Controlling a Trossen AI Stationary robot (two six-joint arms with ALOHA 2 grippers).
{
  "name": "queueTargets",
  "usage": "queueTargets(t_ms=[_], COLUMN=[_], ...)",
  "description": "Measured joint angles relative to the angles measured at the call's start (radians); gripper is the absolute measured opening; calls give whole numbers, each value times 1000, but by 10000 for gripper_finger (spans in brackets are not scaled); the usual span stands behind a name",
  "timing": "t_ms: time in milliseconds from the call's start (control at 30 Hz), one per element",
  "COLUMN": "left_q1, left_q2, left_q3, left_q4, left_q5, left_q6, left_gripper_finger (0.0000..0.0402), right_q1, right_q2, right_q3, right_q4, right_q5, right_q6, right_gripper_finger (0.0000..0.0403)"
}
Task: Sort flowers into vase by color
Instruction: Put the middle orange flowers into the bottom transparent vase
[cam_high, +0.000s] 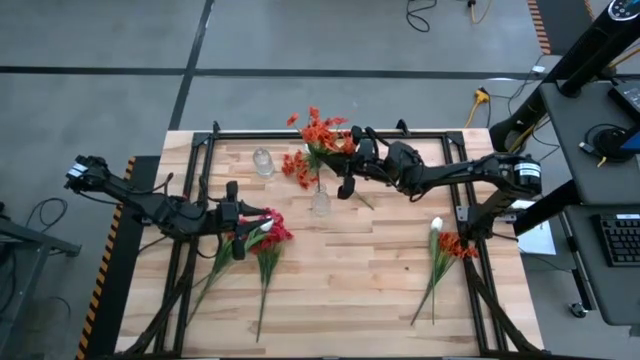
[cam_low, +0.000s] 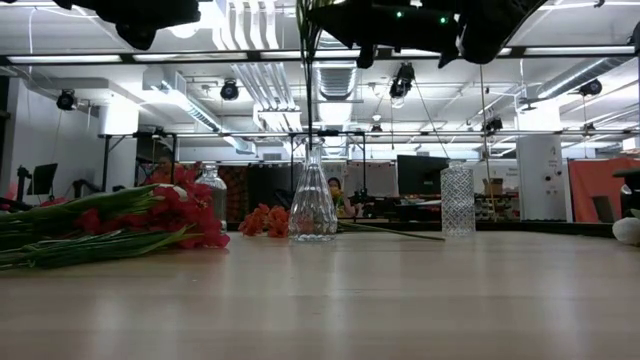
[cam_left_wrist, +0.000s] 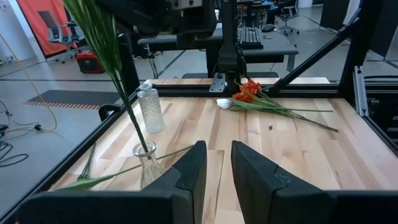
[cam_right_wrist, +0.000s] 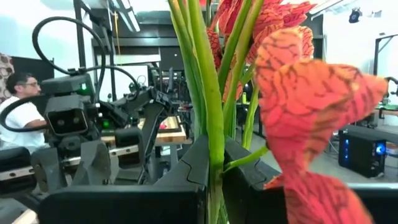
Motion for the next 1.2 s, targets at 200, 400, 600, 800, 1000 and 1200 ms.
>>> queueTargets(t_ms=[200, 400, 600, 800, 1000, 1200], left_q1=[0, 0, 0, 0, 0, 0], left_q2=[0, 0, 0, 0, 0, 0], left_q3=[0, 0, 0, 0, 0, 0], left_q4=[1, 0, 0, -1, -1, -1], left_q5=[0, -1, -2, -2, -2, -2], left_q6=[2, 3, 3, 3, 3, 3], left_gripper_finger=[59, 59, 59, 59, 59, 59], right_q1=[0, 1, 3, 3, 3, 3], right_q2=[4, 4, 4, 4, 4, 4], right_q3=[0, 0, 0, 0, 0, 0], right_q4=[-28, -44, -58, -99, -117, -167], right_q5=[0, 0, 0, 0, 0, 1], right_q6=[-10, -18, -18, -19, -9, 2], right_gripper_finger=[18, 18, 18, 19, 63, 129])
